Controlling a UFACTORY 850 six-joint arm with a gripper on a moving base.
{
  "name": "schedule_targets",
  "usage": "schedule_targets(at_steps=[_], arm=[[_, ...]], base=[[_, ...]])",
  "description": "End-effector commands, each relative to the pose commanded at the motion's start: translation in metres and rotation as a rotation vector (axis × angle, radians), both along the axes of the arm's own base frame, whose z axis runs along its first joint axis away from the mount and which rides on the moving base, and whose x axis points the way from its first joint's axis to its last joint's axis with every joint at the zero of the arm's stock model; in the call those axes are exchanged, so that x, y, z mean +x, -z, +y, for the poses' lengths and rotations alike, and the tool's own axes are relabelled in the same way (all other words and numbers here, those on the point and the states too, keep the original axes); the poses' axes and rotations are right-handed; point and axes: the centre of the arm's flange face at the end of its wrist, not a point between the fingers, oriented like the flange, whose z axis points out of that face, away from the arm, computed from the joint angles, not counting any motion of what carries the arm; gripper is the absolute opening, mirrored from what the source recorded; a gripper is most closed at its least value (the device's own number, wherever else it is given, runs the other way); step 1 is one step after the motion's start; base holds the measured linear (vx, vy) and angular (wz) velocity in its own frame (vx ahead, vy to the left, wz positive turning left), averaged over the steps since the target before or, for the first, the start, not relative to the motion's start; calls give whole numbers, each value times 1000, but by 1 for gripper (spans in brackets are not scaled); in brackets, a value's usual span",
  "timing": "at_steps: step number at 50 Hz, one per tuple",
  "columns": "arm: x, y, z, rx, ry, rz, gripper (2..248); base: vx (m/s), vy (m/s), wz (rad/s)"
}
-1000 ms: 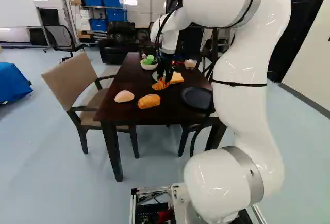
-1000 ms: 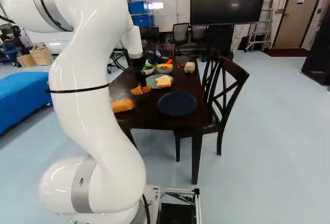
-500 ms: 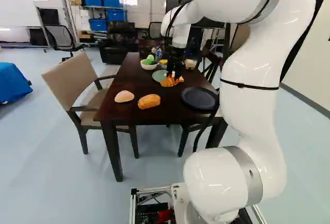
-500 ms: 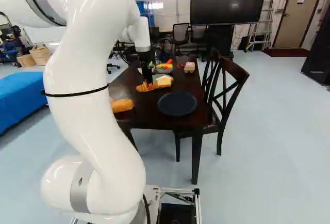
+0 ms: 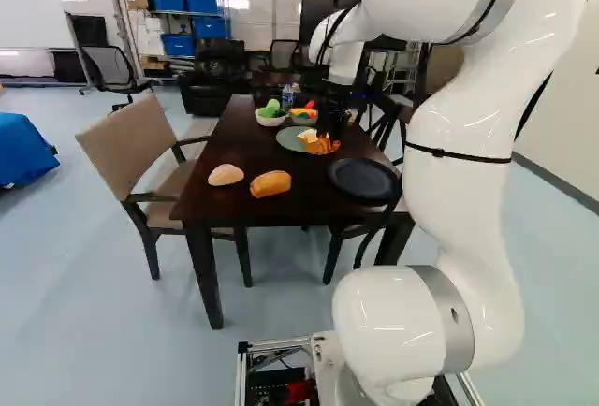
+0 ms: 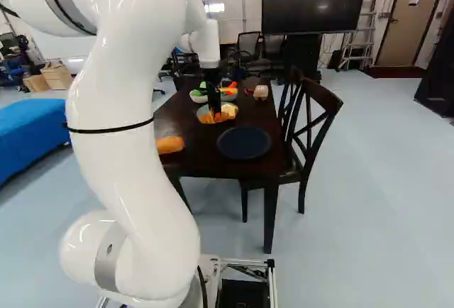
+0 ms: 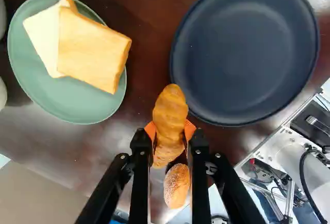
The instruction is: Move the croissant to the empty plate
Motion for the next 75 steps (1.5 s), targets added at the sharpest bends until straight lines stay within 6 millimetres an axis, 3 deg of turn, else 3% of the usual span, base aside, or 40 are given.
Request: schedule_targets(at_steps=[22,53,75], arm=[[-4,0,-47,-6,82,-37,81],[-31,5,-111,-7,202,-29,81],[-28,37,-123,-6,221,-14,81]], base=[[0,0,0],[0,0,0],[0,0,0]])
